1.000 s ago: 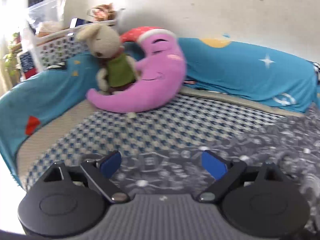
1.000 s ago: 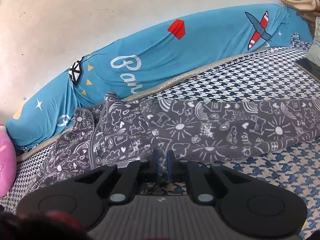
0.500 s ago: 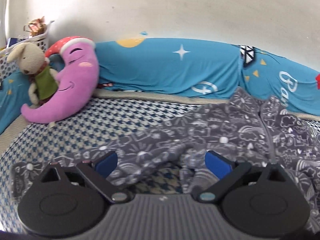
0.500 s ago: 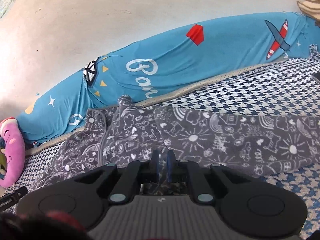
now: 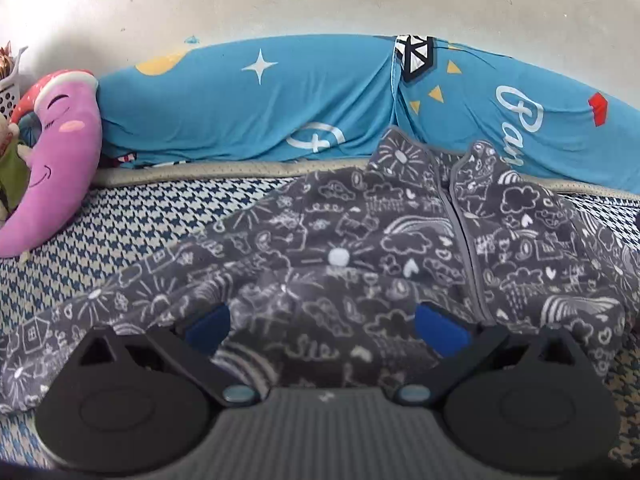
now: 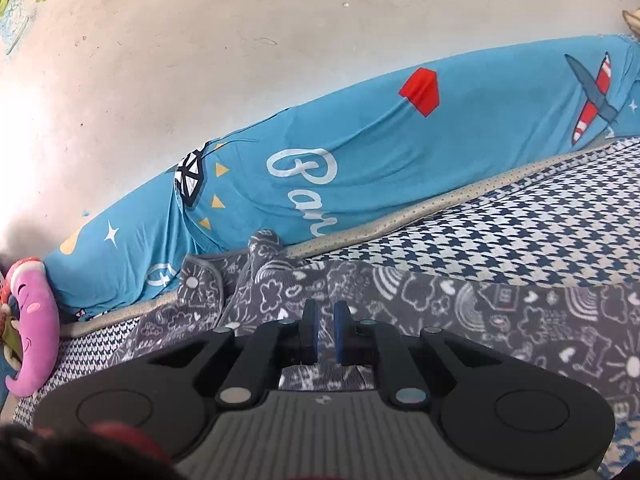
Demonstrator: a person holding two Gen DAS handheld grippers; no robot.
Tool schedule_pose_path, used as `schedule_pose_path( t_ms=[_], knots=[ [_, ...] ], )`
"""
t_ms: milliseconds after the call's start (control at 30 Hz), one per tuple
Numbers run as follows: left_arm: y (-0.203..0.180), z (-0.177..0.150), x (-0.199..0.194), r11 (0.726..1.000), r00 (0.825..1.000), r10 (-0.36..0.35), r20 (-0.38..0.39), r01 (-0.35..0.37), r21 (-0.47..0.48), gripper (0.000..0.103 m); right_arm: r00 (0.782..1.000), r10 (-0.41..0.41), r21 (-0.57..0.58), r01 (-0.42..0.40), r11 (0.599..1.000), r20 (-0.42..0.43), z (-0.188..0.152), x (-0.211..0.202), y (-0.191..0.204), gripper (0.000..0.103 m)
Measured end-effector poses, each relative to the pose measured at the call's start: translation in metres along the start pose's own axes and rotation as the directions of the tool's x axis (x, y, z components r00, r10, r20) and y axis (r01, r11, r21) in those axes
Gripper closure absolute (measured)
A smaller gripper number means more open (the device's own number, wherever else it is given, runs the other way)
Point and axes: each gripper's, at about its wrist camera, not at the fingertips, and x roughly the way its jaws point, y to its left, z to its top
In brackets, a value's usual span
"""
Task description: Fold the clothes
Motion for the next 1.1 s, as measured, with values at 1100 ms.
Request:
schedule_pose_path(
  t_ms=[1100],
  knots=[
    [-0.007,-0.006,0.007,0.999,0.998,-0.032,-0.053,0.034,0.032,0.0,0.985,-0.172,-0.28,0.162,0.946,-0.01,0.002,0.119,0.017,0.086]
  ],
)
